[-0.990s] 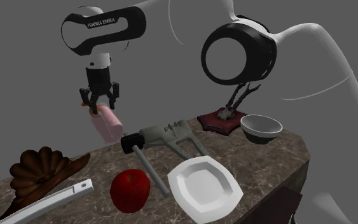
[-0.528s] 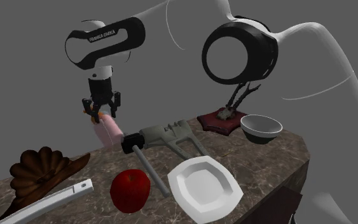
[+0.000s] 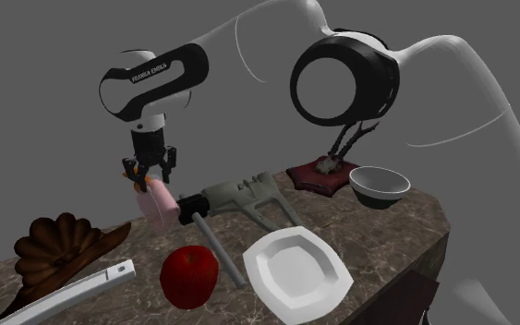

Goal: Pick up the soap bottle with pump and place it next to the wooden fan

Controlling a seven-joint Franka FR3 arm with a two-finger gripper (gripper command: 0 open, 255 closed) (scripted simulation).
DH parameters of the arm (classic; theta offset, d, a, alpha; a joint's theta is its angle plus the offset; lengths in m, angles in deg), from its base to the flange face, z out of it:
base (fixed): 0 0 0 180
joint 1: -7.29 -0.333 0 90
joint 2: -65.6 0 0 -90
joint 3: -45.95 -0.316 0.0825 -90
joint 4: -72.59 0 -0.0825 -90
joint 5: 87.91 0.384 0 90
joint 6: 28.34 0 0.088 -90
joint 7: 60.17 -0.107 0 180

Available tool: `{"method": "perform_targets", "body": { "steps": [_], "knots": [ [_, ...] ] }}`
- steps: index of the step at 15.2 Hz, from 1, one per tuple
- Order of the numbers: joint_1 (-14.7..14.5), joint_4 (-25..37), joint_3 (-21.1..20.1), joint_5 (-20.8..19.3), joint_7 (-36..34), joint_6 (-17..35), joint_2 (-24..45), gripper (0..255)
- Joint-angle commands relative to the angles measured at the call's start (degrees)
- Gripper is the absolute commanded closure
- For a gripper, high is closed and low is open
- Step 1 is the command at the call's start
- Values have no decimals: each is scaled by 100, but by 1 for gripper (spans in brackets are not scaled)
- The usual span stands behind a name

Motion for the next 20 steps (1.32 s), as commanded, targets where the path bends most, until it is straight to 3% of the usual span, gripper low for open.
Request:
{"method": "perform_targets", "body": {
  "steps": [1, 6, 13, 14, 20],
  "knots": [
    [-2, -135, 2, 1, 7, 147, 23, 255],
    [-5, -351, -11, 24, 31, 479, 141, 255],
    [-6, -350, -8, 25, 31, 479, 141, 255],
    [-15, -296, -13, 26, 13, 465, 181, 0],
    [-4, -265, -1, 14, 23, 328, 74, 0]
  ]
}}
